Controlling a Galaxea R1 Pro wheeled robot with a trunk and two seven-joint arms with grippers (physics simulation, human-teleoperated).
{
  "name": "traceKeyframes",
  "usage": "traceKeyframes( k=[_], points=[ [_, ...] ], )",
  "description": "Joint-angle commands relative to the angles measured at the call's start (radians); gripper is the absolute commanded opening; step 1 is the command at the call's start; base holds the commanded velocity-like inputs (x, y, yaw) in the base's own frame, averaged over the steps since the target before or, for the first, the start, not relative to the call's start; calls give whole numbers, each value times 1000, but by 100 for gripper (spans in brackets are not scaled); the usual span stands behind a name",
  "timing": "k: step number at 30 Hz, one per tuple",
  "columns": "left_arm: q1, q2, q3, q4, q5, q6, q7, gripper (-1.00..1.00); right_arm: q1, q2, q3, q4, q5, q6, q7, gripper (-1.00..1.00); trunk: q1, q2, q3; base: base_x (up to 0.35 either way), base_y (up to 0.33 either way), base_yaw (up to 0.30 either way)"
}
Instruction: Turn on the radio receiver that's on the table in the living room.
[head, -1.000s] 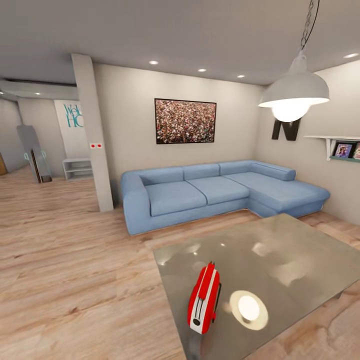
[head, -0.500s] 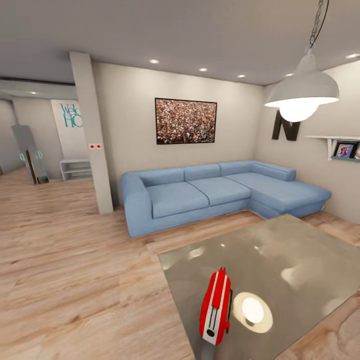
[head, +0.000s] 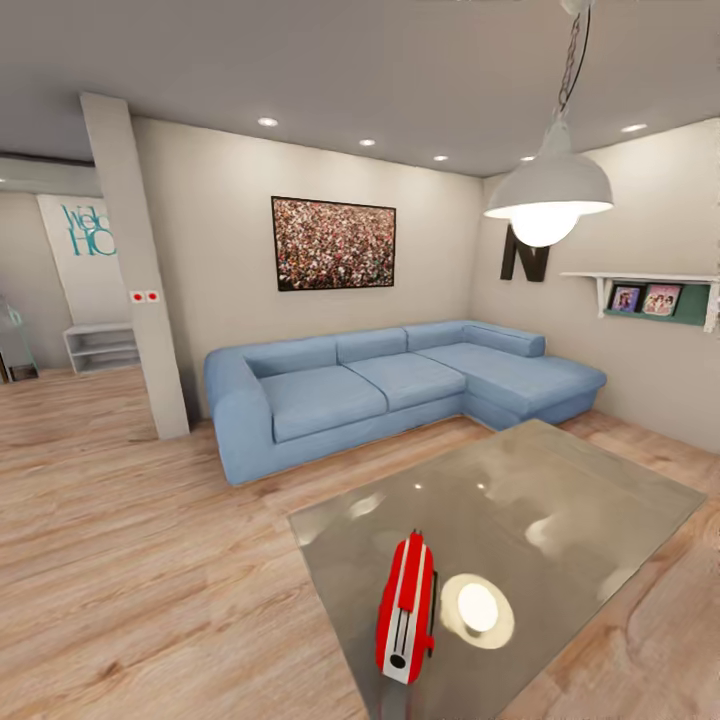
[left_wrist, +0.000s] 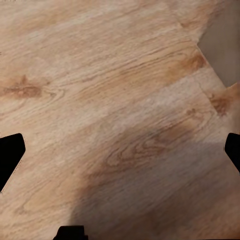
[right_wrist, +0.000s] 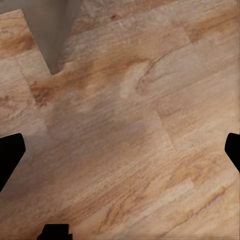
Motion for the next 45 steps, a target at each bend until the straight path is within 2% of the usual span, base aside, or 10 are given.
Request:
traceKeyframes(
  k=[1,9,17,35,45],
  points=[
    [0,0,0,0,0,0,0,100,0,0,0,0,0,0,0,100,0,0,0,0,233,-65],
    [0,0,0,0,0,0,0,100,0,0,0,0,0,0,0,100,0,0,1,0,262,-51],
    [0,0,0,0,0,0,0,100,0,0,0,-1,0,0,0,100,0,0,7,0,239,-234],
    [0,0,-1,0,0,0,0,100,0,0,-2,0,-2,0,-1,100,0,0,20,0,14,-252],
    [0,0,0,0,0,0,0,100,0,0,0,0,1,0,-1,100,0,0,21,0,0,-40]
  ],
)
